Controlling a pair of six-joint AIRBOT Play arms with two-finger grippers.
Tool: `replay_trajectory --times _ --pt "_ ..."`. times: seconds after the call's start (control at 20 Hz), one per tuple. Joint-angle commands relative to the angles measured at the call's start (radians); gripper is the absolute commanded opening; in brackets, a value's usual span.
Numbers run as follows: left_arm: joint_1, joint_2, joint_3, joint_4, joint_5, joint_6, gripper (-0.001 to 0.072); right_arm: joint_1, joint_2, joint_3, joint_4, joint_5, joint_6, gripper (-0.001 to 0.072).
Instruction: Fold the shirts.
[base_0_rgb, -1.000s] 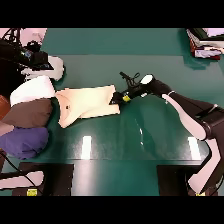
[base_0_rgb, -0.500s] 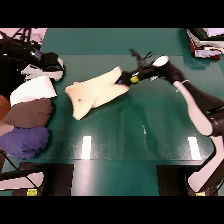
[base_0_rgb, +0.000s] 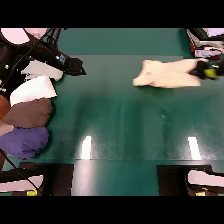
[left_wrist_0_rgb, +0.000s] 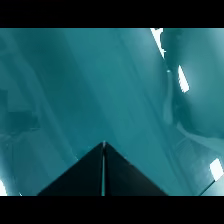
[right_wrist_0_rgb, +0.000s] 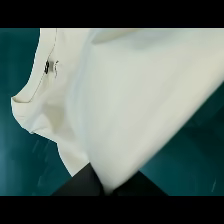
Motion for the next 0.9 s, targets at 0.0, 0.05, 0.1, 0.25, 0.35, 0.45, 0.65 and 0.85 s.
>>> replay_trajectory --times 0.0,0.05,0.1,0.25,0.35,0.45,0.65,0.85 --pt "-0.017 0.000 0.000 -0.005 0.023 0.000 0.0025 -0.265 0.154 -0.154 -0.087 -0.043 0.054 0.0013" --pt "-0.017 0.000 0.000 -0.005 0.025 0.000 0.0024 -0.327 0.186 -0.200 -0.088 -0.054 0.060 0.0013" --pt "-0.017 0.000 0.000 -0.005 0.027 0.000 0.0024 -0.382 0.214 -0.244 -0.088 -0.064 0.076 0.0013" --pt "-0.017 0.000 0.000 -0.006 0.027 0.000 0.0025 -0.515 0.297 -0.388 -0.089 -0.104 0.124 0.0013" --pt "-0.017 0.000 0.000 -0.006 0.027 0.001 0.0025 -0.569 0.345 -0.471 -0.090 -0.112 0.124 0.0013" --pt "-0.017 0.000 0.000 -0.005 0.027 0.002 0.0024 -0.600 0.388 -0.534 -0.091 -0.109 0.124 0.0013" --pt "-0.017 0.000 0.000 -0.005 0.027 0.002 0.0025 -0.607 0.449 -0.564 -0.218 -0.030 0.121 0.0291" --pt "-0.017 0.000 0.000 -0.004 0.027 0.003 0.0025 -0.607 0.492 -0.456 -0.481 0.095 0.093 0.0388"
